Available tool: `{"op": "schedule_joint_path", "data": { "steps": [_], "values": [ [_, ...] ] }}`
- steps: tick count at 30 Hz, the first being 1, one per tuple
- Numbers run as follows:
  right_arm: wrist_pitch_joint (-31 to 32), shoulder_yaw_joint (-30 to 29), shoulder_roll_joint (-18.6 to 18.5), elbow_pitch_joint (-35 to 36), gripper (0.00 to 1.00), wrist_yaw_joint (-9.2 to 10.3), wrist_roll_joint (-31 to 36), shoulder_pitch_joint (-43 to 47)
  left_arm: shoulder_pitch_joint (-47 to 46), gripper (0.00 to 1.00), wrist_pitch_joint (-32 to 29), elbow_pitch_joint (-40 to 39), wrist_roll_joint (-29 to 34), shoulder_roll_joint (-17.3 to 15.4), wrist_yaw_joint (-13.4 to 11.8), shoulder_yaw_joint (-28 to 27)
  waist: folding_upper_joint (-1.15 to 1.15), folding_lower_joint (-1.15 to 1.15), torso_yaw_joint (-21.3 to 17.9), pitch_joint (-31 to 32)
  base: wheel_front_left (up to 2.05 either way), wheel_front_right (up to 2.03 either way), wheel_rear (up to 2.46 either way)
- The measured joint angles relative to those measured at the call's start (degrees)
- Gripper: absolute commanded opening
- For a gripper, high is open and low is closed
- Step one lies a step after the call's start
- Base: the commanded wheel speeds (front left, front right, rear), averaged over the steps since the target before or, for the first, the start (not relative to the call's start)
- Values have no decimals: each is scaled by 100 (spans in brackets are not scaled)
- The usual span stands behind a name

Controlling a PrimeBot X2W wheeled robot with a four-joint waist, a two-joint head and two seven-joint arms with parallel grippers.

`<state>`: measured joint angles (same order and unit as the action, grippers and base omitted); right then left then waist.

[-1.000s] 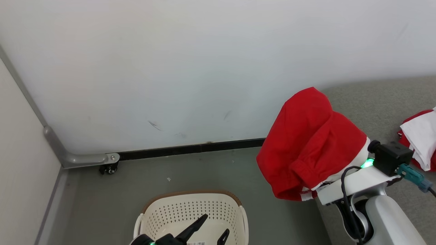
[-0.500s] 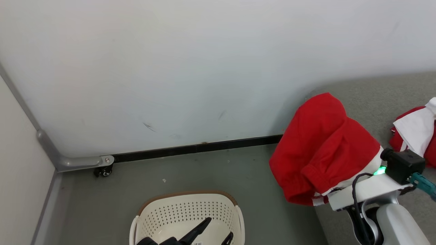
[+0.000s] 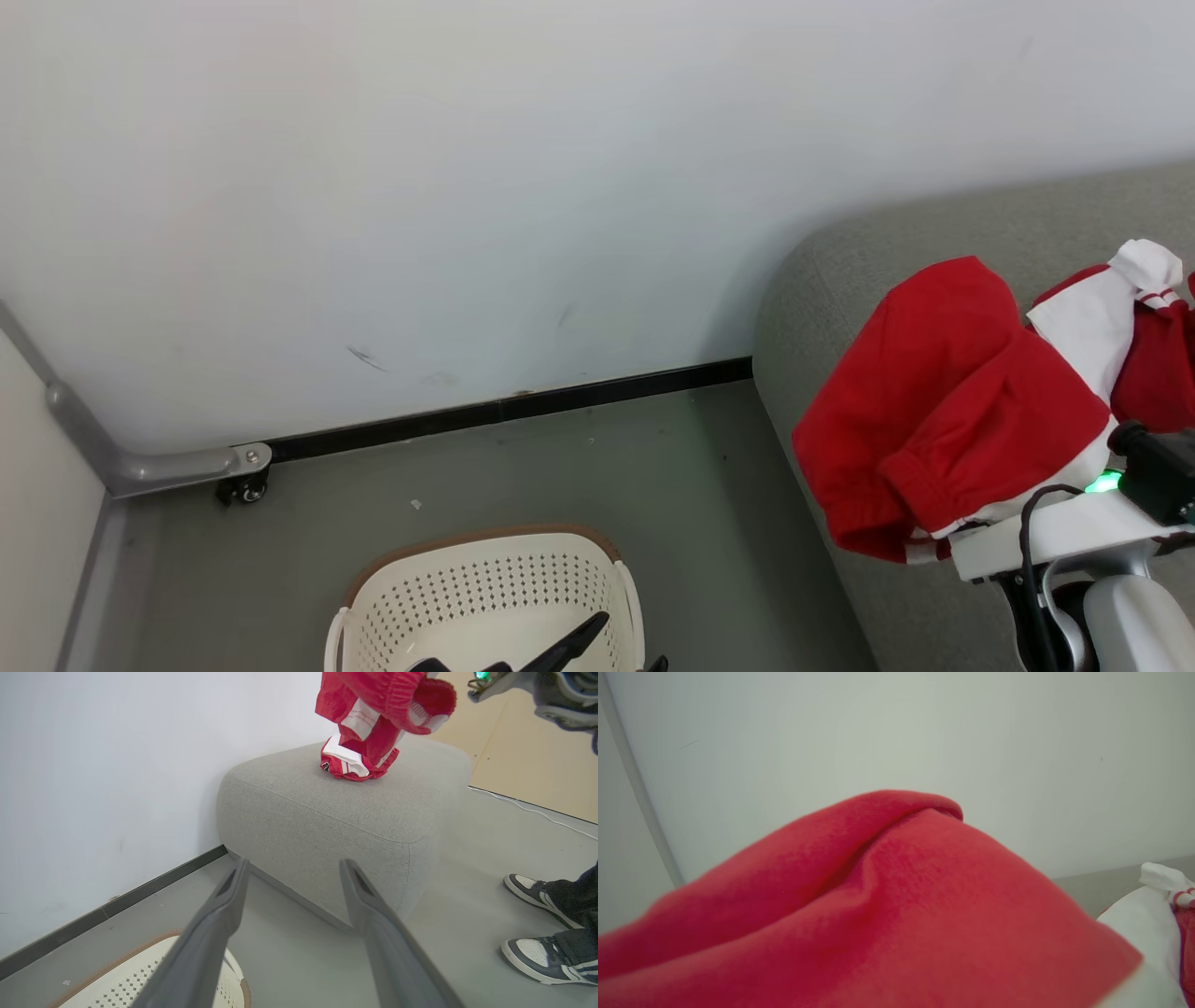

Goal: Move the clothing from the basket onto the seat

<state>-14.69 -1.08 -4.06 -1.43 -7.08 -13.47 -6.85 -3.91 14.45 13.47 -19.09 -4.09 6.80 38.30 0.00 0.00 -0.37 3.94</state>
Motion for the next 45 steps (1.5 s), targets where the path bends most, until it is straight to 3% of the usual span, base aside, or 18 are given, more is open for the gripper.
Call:
{"op": "schedule_joint_path", "data": {
  "steps": [32, 45],
  "values": [
    [0, -558, 29, 355, 0, 0, 197, 515, -34, 100, 0, 16, 0, 49, 47, 101, 0, 0, -1444, -197, 0, 0, 0],
    [0, -706, 63, 349, 0, 0, 183, 575, -37, 100, 0, -16, 26, 58, 48, -167, 0, 0, -2003, -288, 0, 0, 0]
  ]
}}
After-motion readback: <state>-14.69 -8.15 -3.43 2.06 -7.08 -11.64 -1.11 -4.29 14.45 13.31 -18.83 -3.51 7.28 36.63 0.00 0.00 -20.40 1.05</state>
